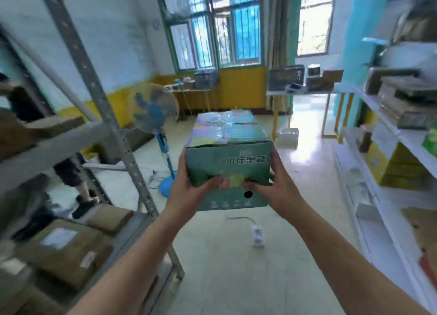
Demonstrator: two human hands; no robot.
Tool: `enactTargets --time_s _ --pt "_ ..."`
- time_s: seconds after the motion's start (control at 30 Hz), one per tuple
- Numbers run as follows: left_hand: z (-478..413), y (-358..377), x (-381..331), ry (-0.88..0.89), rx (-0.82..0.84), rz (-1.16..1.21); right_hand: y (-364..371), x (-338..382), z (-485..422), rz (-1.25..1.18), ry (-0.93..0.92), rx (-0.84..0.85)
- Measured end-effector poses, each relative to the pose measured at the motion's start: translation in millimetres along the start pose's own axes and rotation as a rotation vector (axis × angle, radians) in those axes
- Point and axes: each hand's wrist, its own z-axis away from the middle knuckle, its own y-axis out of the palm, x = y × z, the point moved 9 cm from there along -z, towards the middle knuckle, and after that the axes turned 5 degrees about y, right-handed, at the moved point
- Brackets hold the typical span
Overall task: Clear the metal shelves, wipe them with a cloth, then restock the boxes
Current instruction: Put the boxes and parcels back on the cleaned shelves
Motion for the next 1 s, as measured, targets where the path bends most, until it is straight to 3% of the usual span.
enactTargets --time_s 0.23,0.5,0.73,1.0 --pt "65.5 -198.0 -121.6 0.172 -0.451 -0.193 194.2 120.6 -16.9 -0.118 -0.25 0.355" --pt "134.3 -383.4 -192.0 0.269 -0.752 -0.504 401.7 216.5 8.2 -0.28 -0.38 0.642" --pt "155.7 -537.8 -186.6 0.25 -0.928 -0.579 576.7 257.8 1.4 -0.18 -0.452 0.804" --pt "127.6 -631.4 -119.5 0.006 -0.914 -0.661 694.7 194.3 -44.4 -0.058 -0.264 0.832"
